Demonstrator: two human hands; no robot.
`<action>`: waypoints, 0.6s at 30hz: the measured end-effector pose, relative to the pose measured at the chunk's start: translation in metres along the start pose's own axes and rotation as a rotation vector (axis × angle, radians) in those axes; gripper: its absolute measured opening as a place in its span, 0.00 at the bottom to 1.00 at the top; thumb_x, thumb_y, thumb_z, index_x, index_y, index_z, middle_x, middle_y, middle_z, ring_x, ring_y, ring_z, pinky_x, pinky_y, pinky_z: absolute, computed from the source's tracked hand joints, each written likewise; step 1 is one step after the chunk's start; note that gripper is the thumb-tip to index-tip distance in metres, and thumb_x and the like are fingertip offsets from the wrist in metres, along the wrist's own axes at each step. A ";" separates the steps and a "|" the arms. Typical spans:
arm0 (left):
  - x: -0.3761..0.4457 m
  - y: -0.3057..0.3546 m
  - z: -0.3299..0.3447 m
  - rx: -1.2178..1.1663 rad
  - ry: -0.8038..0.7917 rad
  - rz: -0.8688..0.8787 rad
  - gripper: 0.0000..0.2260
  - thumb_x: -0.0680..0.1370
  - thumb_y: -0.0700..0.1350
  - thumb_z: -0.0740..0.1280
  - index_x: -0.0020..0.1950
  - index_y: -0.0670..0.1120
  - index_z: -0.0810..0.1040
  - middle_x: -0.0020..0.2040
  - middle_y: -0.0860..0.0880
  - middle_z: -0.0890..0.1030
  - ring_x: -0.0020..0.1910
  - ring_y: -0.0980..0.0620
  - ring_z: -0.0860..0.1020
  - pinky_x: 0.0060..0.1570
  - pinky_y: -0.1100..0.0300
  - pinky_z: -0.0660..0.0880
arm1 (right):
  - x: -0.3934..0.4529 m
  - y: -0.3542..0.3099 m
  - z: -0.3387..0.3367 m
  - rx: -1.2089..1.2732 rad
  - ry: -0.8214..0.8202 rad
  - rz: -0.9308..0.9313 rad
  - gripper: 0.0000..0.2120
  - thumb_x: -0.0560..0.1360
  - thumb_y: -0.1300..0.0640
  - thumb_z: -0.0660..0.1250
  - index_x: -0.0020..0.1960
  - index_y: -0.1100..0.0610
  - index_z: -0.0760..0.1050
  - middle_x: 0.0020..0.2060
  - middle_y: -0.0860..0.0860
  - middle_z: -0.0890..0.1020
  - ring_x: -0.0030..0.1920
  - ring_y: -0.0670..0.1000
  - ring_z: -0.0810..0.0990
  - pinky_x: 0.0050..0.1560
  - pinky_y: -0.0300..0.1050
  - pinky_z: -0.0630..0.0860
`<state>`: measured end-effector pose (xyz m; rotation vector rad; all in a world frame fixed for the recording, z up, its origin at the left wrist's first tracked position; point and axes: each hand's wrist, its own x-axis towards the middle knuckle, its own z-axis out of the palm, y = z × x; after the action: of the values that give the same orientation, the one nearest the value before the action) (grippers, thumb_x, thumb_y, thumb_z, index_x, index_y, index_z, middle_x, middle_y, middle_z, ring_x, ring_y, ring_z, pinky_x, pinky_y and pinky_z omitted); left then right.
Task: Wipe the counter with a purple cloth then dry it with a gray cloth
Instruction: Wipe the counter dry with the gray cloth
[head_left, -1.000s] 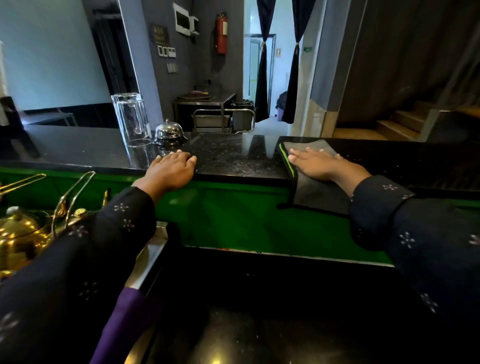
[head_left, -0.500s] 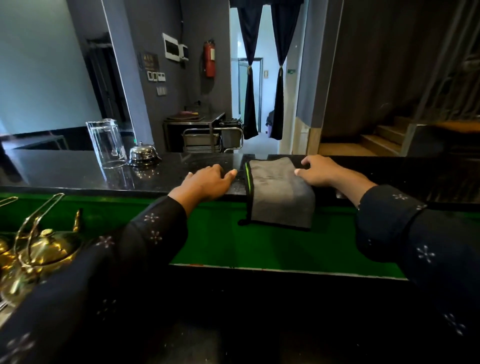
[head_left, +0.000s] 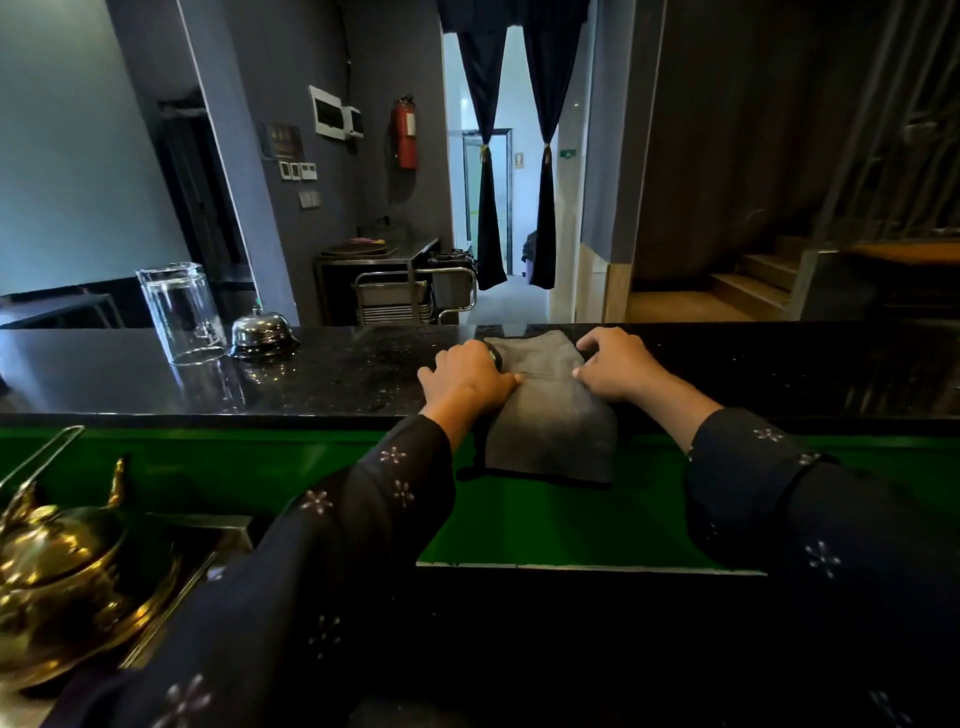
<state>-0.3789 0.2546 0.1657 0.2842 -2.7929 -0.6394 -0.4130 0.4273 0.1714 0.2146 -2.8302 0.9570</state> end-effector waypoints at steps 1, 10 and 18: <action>0.001 0.001 0.000 -0.069 0.008 -0.001 0.15 0.74 0.54 0.68 0.56 0.46 0.77 0.58 0.45 0.78 0.61 0.43 0.73 0.63 0.44 0.64 | 0.000 -0.002 0.000 0.027 0.021 0.004 0.12 0.74 0.61 0.68 0.58 0.55 0.76 0.55 0.56 0.80 0.56 0.56 0.78 0.58 0.52 0.76; -0.018 -0.016 -0.044 -0.815 -0.010 -0.035 0.21 0.73 0.44 0.73 0.62 0.46 0.71 0.61 0.45 0.75 0.59 0.47 0.75 0.55 0.54 0.76 | -0.022 -0.018 -0.011 0.567 0.132 0.000 0.13 0.74 0.67 0.68 0.54 0.52 0.77 0.52 0.54 0.79 0.56 0.53 0.78 0.56 0.47 0.76; -0.061 -0.027 -0.127 -0.467 -0.228 0.290 0.29 0.69 0.39 0.76 0.68 0.46 0.72 0.54 0.48 0.74 0.52 0.50 0.76 0.51 0.60 0.76 | -0.071 -0.054 -0.045 0.694 -0.010 -0.189 0.17 0.69 0.69 0.73 0.55 0.56 0.79 0.52 0.56 0.81 0.54 0.52 0.81 0.55 0.45 0.78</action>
<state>-0.2800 0.1955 0.2516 -0.2971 -2.6988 -1.2745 -0.3297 0.4187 0.2254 0.5427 -2.3109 1.8400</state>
